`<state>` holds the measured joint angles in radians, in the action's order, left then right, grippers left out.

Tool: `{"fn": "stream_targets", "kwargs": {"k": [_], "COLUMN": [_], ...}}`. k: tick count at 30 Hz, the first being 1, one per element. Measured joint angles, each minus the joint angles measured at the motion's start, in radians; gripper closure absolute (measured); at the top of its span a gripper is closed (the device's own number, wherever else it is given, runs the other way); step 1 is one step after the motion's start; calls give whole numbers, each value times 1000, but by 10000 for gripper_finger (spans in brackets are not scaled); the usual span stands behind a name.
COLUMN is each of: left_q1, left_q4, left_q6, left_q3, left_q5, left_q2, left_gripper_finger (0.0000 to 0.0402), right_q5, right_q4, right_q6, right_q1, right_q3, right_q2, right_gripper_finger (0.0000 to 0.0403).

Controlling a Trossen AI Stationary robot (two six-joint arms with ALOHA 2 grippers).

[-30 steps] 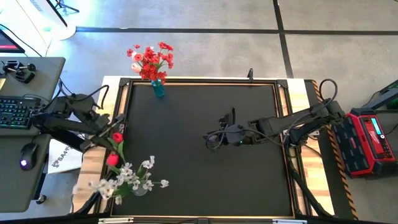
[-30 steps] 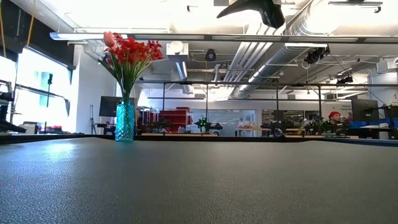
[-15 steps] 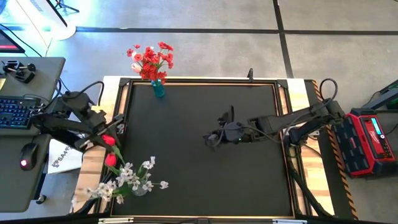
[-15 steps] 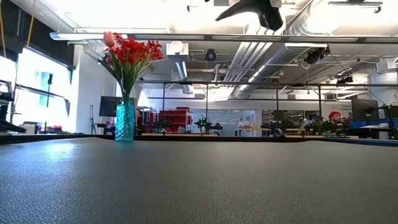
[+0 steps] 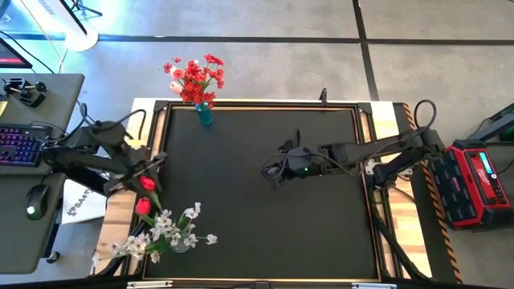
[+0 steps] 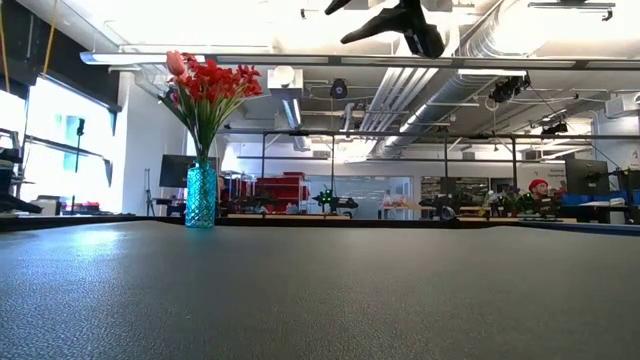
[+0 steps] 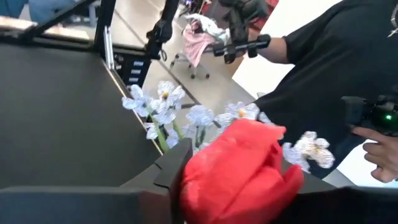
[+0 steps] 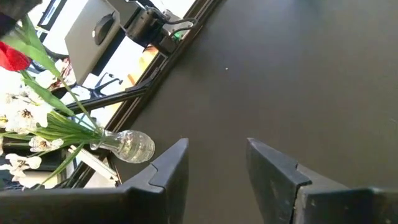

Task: Sort flowers into vase by color
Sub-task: Put the red tulip into the transparent vase, then return to Home Position

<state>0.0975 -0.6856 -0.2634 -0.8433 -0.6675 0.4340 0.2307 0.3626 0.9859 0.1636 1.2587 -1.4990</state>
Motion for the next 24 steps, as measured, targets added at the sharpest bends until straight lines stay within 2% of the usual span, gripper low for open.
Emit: {"fn": "stream_targets", "kwargs": {"k": [5, 8, 11, 18, 20, 24], "left_q1": [6, 19, 35, 65, 60, 37], "left_q4": [13, 63, 126, 214, 206, 158], "left_q6": [3, 3, -24, -40, -33, 26], "left_q3": [1, 1, 1, -1, -26, -91], "left_q5": [-3, -46, -80, -89, -52, 120], "left_q2": [60, 85, 106, 117, 116, 115], "left_gripper_finger": [246, 232, 223, 217, 217, 217], "right_q5": [-5, -17, -37, -46, -45, -25], "right_q4": [0, 0, 0, 0, 0, -7], "right_q6": [0, 0, 0, 0, 0, -7], "right_q1": [-2, -2, -2, -4, -9, -31], "right_q3": [0, 0, 0, 0, 0, 0], "right_q2": [0, 0, 0, 0, 0, 0], "right_gripper_finger": [258, 258, 258, 258, 258, 258]}}
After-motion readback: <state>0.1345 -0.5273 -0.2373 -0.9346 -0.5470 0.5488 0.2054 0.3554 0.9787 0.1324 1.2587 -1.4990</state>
